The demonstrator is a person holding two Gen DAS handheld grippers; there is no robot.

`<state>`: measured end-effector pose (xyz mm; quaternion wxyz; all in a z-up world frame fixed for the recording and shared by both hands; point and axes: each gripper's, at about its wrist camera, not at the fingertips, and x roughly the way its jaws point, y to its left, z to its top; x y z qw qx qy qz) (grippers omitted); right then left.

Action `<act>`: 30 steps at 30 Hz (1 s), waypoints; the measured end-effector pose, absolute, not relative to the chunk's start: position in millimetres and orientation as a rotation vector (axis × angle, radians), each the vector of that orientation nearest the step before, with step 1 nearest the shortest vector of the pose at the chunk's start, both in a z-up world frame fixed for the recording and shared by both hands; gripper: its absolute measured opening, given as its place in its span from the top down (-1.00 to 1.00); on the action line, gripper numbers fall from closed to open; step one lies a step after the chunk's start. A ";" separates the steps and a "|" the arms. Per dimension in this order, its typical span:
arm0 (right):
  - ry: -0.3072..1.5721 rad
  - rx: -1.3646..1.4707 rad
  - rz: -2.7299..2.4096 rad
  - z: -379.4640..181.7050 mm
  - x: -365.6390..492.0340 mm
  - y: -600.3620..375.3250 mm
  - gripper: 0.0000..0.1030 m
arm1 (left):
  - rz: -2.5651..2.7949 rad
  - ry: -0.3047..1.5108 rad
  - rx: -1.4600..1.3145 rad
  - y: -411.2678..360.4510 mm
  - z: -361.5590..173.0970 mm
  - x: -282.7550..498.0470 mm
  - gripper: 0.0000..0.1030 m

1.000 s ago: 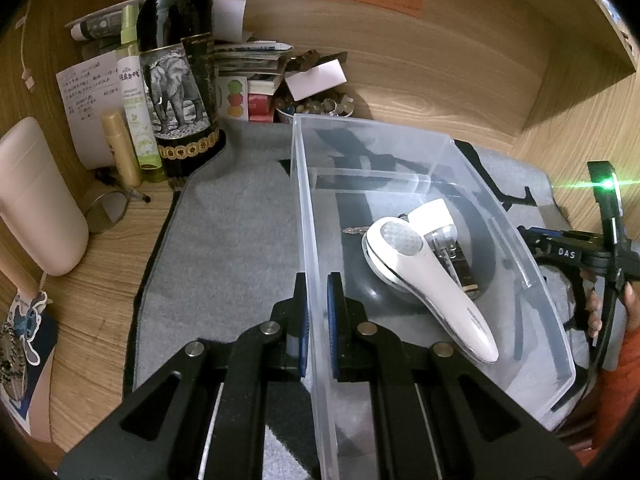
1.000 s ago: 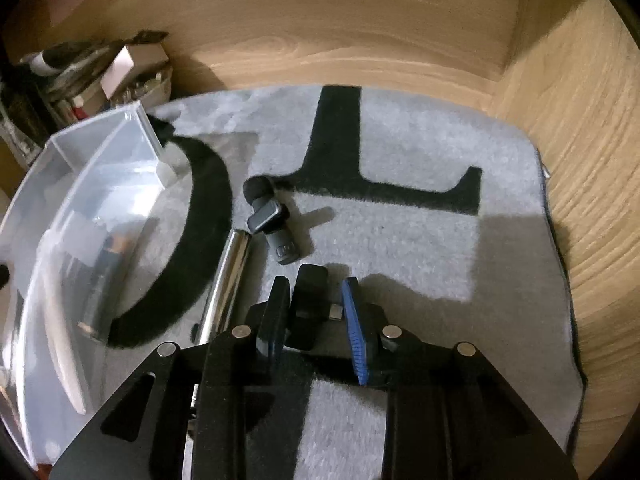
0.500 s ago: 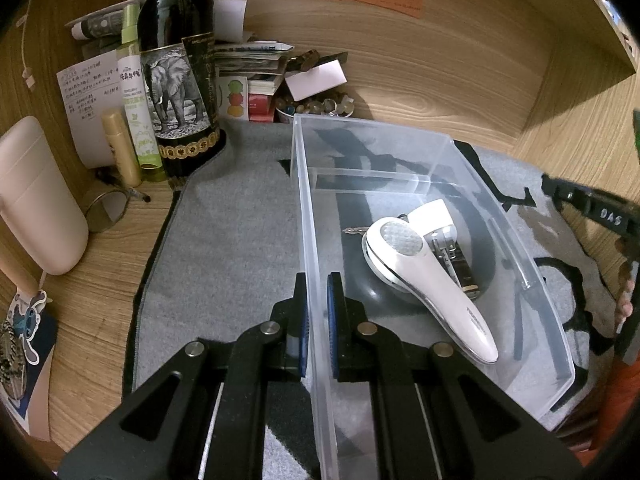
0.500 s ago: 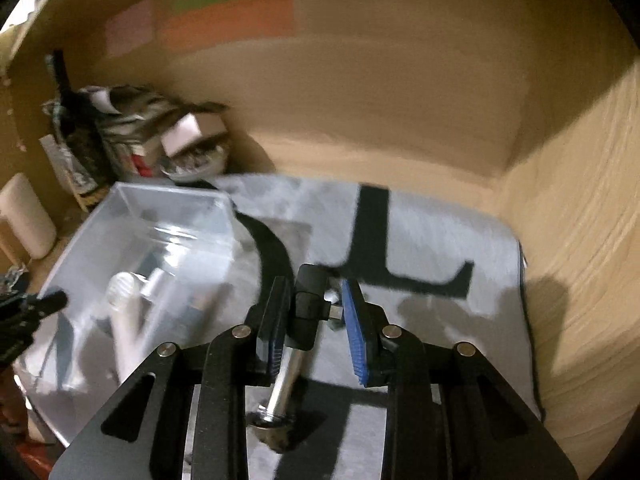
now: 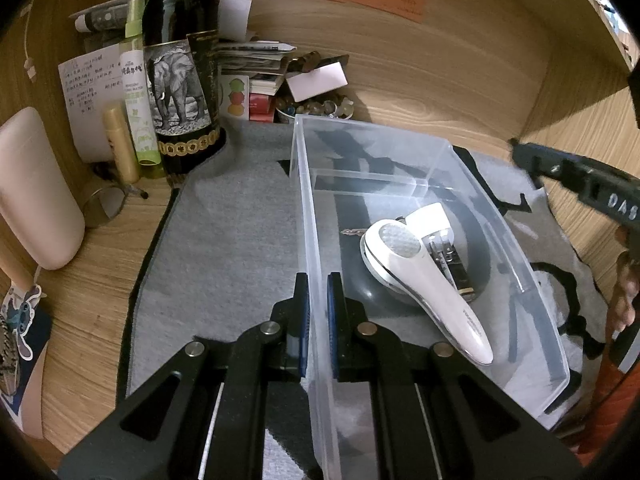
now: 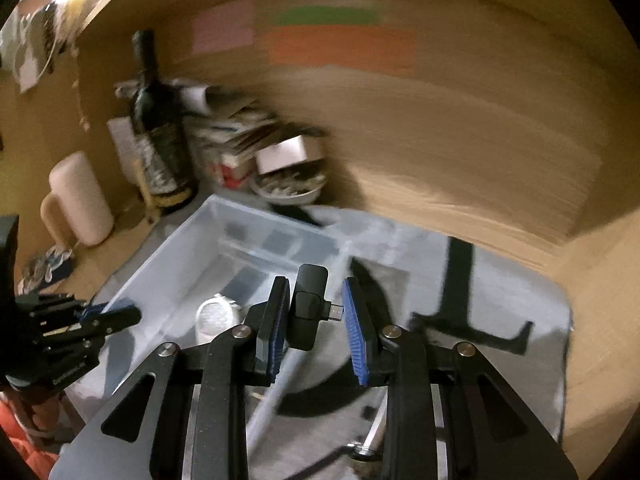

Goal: Organize rigid objects
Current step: 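Lower the black cable plug into the clear box and release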

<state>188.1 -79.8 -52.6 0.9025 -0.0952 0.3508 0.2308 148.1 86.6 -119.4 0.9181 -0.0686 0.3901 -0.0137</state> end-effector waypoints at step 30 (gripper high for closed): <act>0.726 -0.226 0.438 -66.1 177.7 -88.7 -0.42 | -0.037 0.799 -0.156 89.3 -119.7 146.8 0.87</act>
